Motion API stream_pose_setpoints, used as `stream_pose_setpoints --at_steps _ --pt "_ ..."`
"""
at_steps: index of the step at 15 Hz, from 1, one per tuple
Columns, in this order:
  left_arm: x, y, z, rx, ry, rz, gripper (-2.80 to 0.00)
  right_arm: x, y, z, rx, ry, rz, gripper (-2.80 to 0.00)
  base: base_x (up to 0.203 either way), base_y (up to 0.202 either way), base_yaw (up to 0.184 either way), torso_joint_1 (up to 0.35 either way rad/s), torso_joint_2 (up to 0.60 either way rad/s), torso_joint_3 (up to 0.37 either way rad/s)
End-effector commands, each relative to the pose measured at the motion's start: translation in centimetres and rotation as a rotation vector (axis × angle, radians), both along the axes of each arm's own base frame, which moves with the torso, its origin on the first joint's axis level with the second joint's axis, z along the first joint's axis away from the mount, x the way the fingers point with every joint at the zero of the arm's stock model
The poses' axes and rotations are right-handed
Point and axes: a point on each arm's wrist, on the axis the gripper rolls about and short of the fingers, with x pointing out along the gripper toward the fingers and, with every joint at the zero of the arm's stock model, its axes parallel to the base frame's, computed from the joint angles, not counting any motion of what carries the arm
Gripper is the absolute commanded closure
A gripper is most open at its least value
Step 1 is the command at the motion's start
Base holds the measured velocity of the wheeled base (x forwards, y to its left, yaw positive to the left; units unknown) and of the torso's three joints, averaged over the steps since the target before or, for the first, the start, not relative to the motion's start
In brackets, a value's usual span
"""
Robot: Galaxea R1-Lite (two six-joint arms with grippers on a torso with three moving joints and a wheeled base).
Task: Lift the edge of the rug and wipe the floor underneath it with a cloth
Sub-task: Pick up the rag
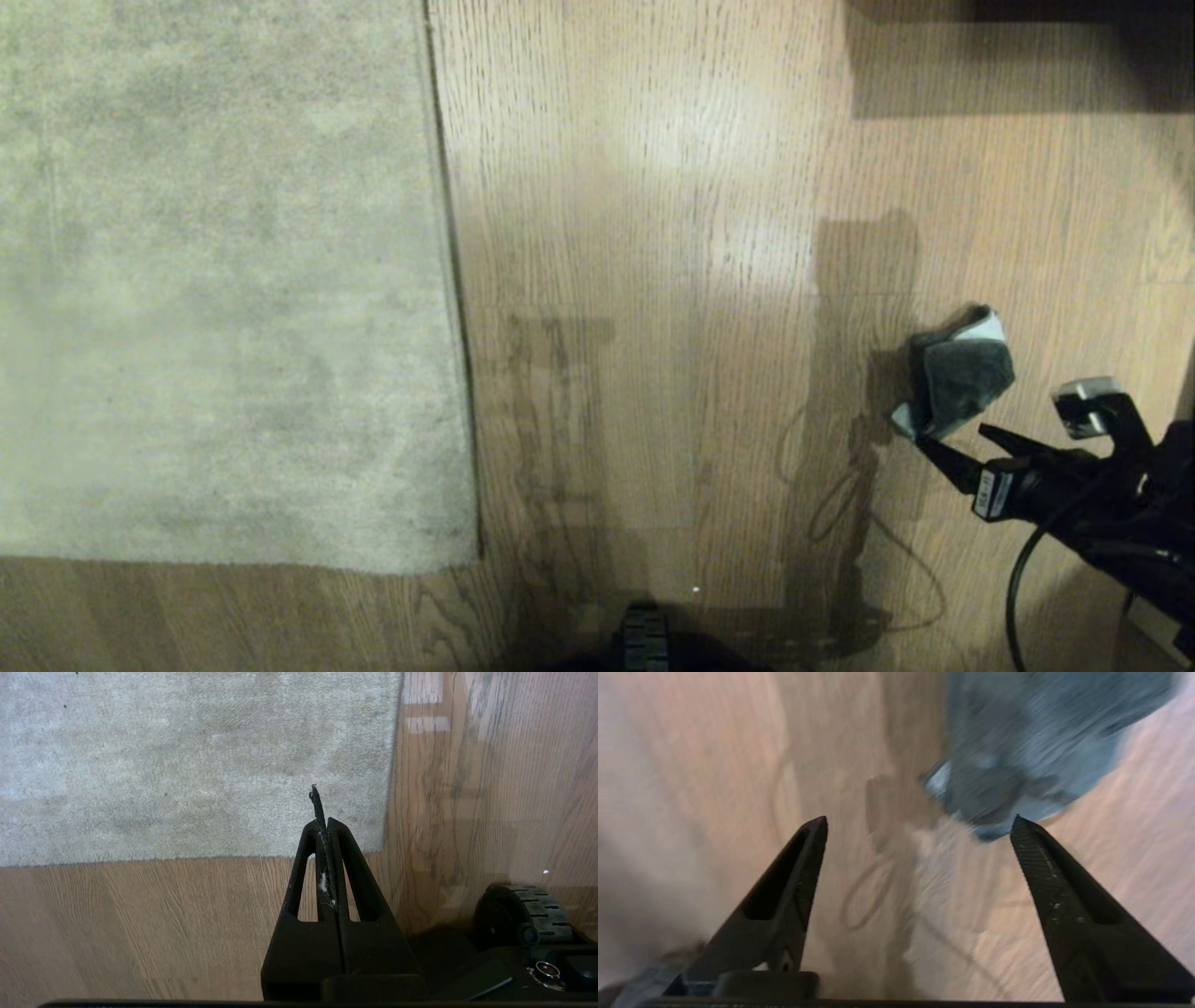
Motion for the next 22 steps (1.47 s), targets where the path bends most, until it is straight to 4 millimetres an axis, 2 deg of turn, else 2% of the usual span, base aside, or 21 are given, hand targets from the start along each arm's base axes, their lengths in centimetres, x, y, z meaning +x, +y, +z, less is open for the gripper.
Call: stream_pose_setpoints --at_steps 1,7,12,17,22 --pt "0.0 0.0 0.0 0.0 -0.001 0.0 0.0 0.0 0.1 0.0 0.006 -0.017 0.018 -2.8 0.0 0.0 0.0 0.0 0.0 0.0" --pt "0.0 0.0 0.0 0.0 -0.001 0.0 0.0 -1.0 3.0 0.2 0.069 -0.002 0.131 -2.8 0.0 0.0 0.0 0.0 0.0 0.0" --pt "0.0 0.0 0.0 0.0 -0.001 0.0 0.0 -0.9 3.0 -0.1 0.053 0.006 0.052 -2.8 0.0 0.0 0.0 0.0 0.0 0.0" --pt "0.0 0.0 0.0 0.0 -0.001 0.0 0.0 1.2 3.0 -1.0 0.043 0.015 -0.006 -2.8 0.0 0.0 0.0 0.0 0.0 0.0" --pt "0.0 0.0 0.0 0.0 -0.001 0.0 0.0 3.9 3.0 -1.1 0.051 -0.028 -0.051 -2.8 0.0 0.0 0.0 0.0 0.0 0.0"
